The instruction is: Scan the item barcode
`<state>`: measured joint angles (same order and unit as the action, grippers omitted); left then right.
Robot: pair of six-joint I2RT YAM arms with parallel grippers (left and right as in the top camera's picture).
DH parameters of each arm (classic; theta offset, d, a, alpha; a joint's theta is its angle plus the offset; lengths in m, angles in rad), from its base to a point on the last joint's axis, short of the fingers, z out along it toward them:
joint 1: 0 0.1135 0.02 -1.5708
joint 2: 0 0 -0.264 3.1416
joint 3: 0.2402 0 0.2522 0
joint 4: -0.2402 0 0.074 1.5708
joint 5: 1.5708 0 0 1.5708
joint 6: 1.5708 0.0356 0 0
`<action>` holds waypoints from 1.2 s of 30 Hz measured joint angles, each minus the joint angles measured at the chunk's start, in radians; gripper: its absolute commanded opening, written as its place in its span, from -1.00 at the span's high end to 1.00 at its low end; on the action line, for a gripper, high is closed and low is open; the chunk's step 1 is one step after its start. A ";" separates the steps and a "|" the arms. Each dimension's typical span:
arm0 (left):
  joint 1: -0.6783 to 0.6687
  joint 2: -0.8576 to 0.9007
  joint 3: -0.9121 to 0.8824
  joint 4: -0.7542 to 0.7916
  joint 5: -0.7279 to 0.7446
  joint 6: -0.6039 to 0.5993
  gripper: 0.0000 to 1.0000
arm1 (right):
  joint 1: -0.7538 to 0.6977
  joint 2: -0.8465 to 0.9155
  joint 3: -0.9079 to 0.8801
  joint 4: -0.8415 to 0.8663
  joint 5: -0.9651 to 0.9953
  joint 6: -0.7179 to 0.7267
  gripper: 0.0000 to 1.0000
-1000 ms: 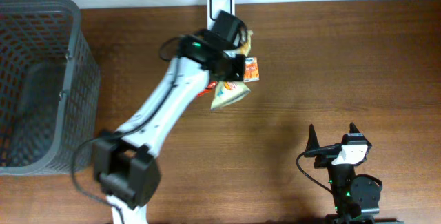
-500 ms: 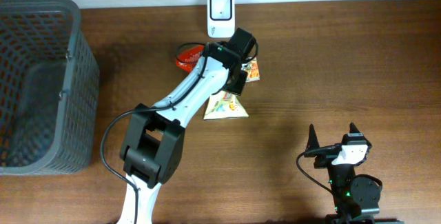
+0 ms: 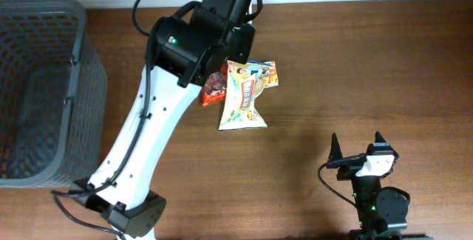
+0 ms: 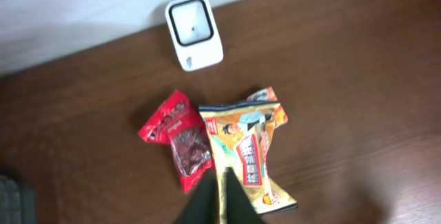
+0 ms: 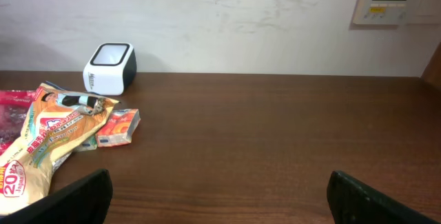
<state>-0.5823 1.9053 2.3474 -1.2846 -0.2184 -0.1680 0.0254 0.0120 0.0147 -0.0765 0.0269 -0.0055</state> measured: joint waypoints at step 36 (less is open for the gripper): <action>-0.175 0.552 -0.061 0.010 0.554 0.227 1.00 | 0.000 0.000 0.000 0.000 0.000 0.002 -0.97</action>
<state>-0.7570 2.4577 2.2860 -1.2743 0.3351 0.0586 0.0254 0.0120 0.0147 -0.0765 0.0269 -0.0040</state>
